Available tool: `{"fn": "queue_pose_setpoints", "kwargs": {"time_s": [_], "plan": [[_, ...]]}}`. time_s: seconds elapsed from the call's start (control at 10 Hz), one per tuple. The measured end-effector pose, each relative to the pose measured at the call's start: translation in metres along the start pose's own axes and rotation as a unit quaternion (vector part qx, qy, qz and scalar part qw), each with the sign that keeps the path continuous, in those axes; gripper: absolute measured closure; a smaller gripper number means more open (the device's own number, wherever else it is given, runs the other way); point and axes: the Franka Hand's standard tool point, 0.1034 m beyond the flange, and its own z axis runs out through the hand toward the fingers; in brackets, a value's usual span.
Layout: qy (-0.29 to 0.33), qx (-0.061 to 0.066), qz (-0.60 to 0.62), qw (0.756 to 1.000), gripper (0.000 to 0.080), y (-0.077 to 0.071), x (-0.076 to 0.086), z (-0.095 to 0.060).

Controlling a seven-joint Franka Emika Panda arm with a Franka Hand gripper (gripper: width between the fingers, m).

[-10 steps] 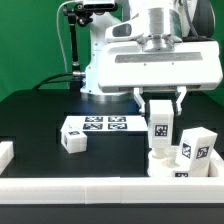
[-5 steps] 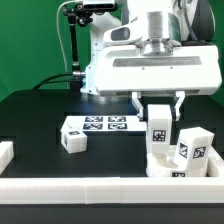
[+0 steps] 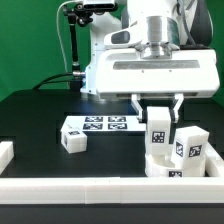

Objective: Assemble stool

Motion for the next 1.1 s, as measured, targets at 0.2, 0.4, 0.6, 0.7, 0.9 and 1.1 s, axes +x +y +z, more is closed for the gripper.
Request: {"fn": "queue_pose_setpoints", "kwargs": {"time_s": [0.2, 0.4, 0.6, 0.7, 0.9, 1.1], "plan": [[-0.015, 0.001, 0.0, 1.0, 0.0244, -0.001, -0.003, 0.002], [-0.026, 0.002, 0.003, 1.0, 0.0177, 0.0, -0.004, 0.002], [-0.035, 0.006, 0.01, 0.999, 0.0156, 0.002, 0.006, -0.006], [-0.047, 0.006, 0.014, 0.999, 0.0151, 0.005, 0.007, -0.008], [-0.074, 0.007, 0.033, 0.997, 0.015, 0.019, 0.02, -0.013], [-0.074, 0.007, 0.024, 0.997, 0.015, 0.028, 0.03, -0.014]]}}
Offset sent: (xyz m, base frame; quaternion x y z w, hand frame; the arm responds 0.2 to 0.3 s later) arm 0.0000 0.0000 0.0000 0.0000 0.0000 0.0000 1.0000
